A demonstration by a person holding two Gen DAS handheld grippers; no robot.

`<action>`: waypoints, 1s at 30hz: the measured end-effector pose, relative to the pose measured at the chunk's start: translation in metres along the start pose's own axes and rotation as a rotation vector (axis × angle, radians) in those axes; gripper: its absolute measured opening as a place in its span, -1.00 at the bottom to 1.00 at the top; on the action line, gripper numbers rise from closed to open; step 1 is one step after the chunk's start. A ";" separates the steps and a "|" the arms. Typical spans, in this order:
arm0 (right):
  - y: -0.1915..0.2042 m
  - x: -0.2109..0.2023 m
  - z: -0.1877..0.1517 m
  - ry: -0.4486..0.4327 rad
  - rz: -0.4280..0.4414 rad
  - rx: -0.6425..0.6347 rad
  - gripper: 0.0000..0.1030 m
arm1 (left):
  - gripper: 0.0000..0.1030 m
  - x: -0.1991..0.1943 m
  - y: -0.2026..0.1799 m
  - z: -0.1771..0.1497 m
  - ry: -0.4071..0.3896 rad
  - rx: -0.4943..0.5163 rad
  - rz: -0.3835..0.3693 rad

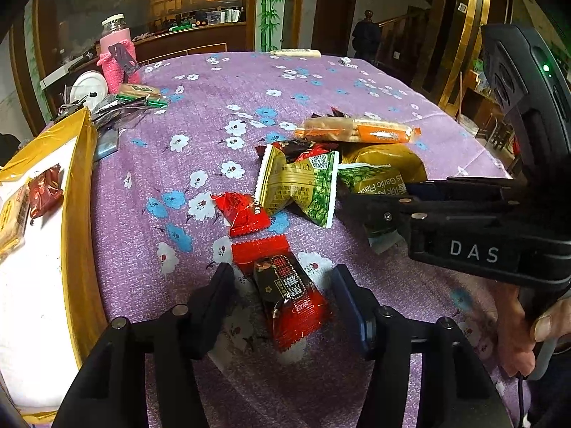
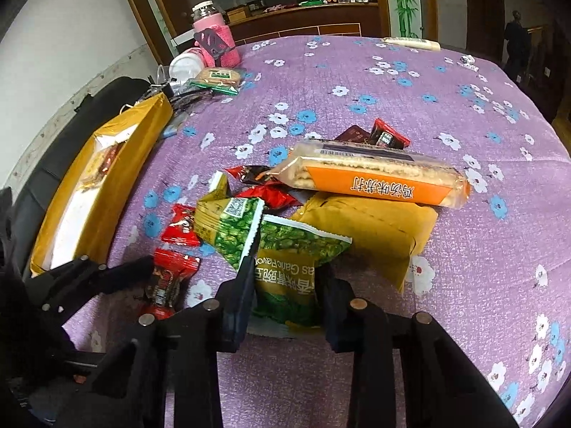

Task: Organize snacks
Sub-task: 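Grasp the red candy wrapper with the left tool while the right tool grasps the green garlic bag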

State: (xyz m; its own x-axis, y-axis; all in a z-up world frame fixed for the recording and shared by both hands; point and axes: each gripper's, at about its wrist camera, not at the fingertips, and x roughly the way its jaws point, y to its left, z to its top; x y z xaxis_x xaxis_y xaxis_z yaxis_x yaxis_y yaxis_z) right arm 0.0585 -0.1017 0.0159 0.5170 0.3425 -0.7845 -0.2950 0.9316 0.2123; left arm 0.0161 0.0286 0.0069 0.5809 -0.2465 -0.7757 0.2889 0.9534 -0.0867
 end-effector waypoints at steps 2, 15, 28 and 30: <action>0.002 -0.005 0.001 -0.020 -0.006 -0.005 -0.39 | -0.07 -0.001 0.001 0.000 -0.007 -0.005 0.009; 0.001 -0.011 0.006 -0.047 -0.003 0.003 -0.39 | -0.33 0.000 0.000 0.001 -0.014 0.010 0.054; -0.006 -0.011 0.008 -0.057 0.029 0.048 -0.39 | -0.35 0.000 0.007 0.002 -0.017 -0.020 0.019; -0.007 -0.011 0.009 -0.058 0.031 0.052 -0.39 | -0.39 -0.001 0.008 0.004 -0.027 -0.028 0.007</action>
State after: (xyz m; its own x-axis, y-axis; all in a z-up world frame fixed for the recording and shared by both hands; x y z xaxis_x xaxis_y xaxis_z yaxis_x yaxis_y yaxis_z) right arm 0.0622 -0.1107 0.0282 0.5549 0.3760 -0.7421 -0.2699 0.9251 0.2670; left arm 0.0205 0.0361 0.0094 0.6034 -0.2440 -0.7592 0.2632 0.9596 -0.0992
